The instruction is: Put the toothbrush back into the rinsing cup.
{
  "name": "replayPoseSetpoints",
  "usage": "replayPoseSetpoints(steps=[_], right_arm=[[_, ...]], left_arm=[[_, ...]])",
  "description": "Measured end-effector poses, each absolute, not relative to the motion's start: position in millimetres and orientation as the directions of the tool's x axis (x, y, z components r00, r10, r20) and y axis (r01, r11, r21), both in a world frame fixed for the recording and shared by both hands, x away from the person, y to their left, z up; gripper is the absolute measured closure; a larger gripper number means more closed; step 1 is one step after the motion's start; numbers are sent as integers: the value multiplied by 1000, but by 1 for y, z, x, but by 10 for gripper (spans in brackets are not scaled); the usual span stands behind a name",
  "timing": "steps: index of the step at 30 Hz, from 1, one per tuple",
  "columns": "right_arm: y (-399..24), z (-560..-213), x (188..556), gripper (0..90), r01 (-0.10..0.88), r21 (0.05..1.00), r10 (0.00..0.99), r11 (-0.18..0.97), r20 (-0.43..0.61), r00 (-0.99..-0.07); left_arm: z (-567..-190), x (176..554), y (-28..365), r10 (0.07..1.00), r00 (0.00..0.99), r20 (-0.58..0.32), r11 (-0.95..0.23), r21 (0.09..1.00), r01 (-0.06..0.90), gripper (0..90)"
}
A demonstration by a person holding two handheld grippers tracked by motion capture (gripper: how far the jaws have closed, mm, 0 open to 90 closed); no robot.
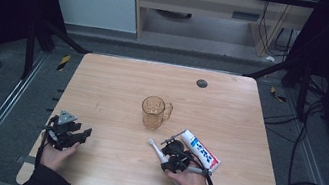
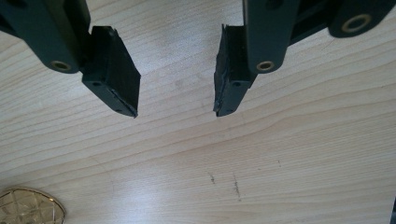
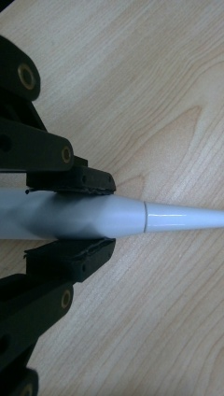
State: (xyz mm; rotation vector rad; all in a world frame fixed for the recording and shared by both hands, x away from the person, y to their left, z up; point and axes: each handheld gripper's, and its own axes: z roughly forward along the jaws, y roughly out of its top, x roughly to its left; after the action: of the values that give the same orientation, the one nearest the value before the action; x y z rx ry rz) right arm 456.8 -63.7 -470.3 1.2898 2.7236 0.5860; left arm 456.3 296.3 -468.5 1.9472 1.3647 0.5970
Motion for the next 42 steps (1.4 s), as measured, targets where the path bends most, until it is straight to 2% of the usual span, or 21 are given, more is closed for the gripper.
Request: replayPoseSetpoints(steps=[19, 25, 33, 35, 40, 42], right_arm=[[-87, -432, 455, 675, 712, 544, 774, 444, 169, -611], [-94, -419, 455, 674, 679, 614, 772, 402, 171, -612], [-102, -405, 457, 674, 607, 748, 785, 270, 194, -588], [-104, -400, 459, 674, 567, 796, 791, 212, 201, -578], [-104, -393, 461, 673, 513, 843, 800, 160, 194, -568], [-102, -387, 461, 673, 460, 880, 805, 119, 186, -564]], left_arm=[[-468, 456, 296, 940, 340, -16, -214, 749, 627, 500], [-468, 456, 297, 941, 339, -17, -212, 750, 627, 500], [-468, 456, 295, 939, 342, -14, -215, 754, 621, 500], [-468, 456, 295, 939, 343, -13, -215, 755, 619, 500], [-468, 456, 296, 940, 341, -12, -215, 756, 618, 499], [-468, 455, 296, 940, 340, -11, -214, 758, 616, 498]])
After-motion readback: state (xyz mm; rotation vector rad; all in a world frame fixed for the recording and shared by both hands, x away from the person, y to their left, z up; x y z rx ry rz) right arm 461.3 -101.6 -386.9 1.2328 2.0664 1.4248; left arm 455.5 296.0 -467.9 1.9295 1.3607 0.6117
